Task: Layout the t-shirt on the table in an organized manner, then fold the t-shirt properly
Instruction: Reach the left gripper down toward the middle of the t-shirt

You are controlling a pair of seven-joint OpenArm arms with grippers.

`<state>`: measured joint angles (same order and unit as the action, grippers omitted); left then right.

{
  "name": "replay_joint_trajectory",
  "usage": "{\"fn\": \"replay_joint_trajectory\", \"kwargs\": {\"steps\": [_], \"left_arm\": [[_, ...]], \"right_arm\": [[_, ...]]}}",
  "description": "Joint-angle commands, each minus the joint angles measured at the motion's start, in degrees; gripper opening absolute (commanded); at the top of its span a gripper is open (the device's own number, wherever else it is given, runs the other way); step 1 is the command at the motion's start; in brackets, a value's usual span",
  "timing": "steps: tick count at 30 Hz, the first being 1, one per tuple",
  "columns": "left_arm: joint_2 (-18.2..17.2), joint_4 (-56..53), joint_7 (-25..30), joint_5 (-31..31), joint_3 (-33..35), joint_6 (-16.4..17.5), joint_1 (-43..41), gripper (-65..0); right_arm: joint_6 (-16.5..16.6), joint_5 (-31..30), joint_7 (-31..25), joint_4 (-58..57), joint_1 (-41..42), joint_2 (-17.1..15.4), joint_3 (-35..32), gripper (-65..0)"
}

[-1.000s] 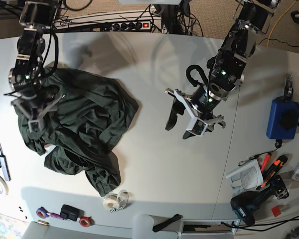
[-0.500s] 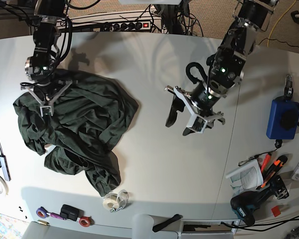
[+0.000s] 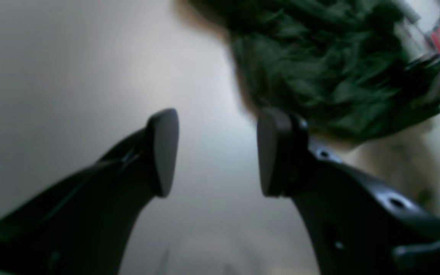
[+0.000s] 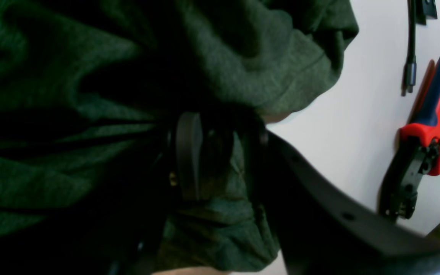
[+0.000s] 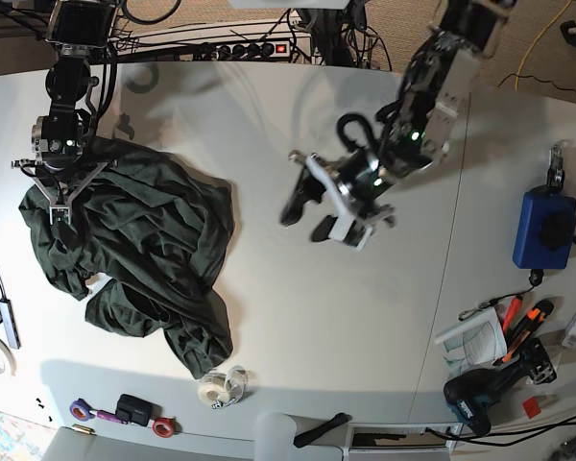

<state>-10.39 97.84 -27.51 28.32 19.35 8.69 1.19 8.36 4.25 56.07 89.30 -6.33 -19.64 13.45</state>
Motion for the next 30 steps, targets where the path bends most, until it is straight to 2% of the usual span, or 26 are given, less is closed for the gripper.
{"fn": "replay_joint_trajectory", "kwargs": {"steps": [1,5,12,15,18,24,25,26,28,29,30], "left_arm": [[1.4,-0.81,0.48,0.98,-0.24,0.2,2.34,-31.5],[6.4,-9.73,-1.38,3.15,-0.22,0.57,8.07,-31.5],[14.71,-30.73,-5.07,6.86,-0.22,6.05,17.92,-31.5],[17.25,-36.35,-4.79,6.8,-0.24,6.36,20.63,-31.5],[19.23,-39.58,-3.52,3.74,-0.2,5.68,22.12,-31.5],[19.39,-45.92,0.55,-0.79,2.99,4.09,22.88,-31.9],[19.39,-46.51,1.16,-1.6,3.52,3.19,22.73,-34.4],[19.39,-46.56,1.64,-2.25,3.82,2.45,22.43,-40.0],[19.39,-46.51,1.62,-2.14,3.72,2.75,22.29,-59.3],[19.32,-46.31,1.62,-2.14,3.72,3.39,22.32,-65.0],[18.78,-45.79,1.49,-2.12,3.72,4.42,22.32,-65.0]], "right_arm": [[0.85,-0.59,3.8,-0.59,-0.63,-0.04,0.11,-46.9],[0.85,-0.59,4.15,-0.59,-0.63,-0.04,0.11,-46.9],[0.85,-0.59,3.87,-0.59,-0.63,-0.02,0.11,-46.9],[0.85,-0.59,3.85,-0.59,-0.61,-0.04,0.11,-46.9],[0.85,-0.61,3.85,-0.59,-0.61,-0.02,0.11,-46.9],[0.85,-0.74,3.69,-0.59,-0.46,0.09,0.11,-46.9],[0.85,-0.74,3.67,-0.59,-0.46,0.09,0.11,-46.9],[0.85,-0.74,3.69,-0.59,-0.48,0.09,0.11,-46.9],[0.85,-0.33,3.67,-0.57,-0.48,0.09,0.11,-46.9],[0.85,0.0,3.65,-0.57,-0.48,0.09,0.11,-46.9],[0.83,0.28,3.61,-0.57,-0.48,0.07,0.11,-46.9]]}}
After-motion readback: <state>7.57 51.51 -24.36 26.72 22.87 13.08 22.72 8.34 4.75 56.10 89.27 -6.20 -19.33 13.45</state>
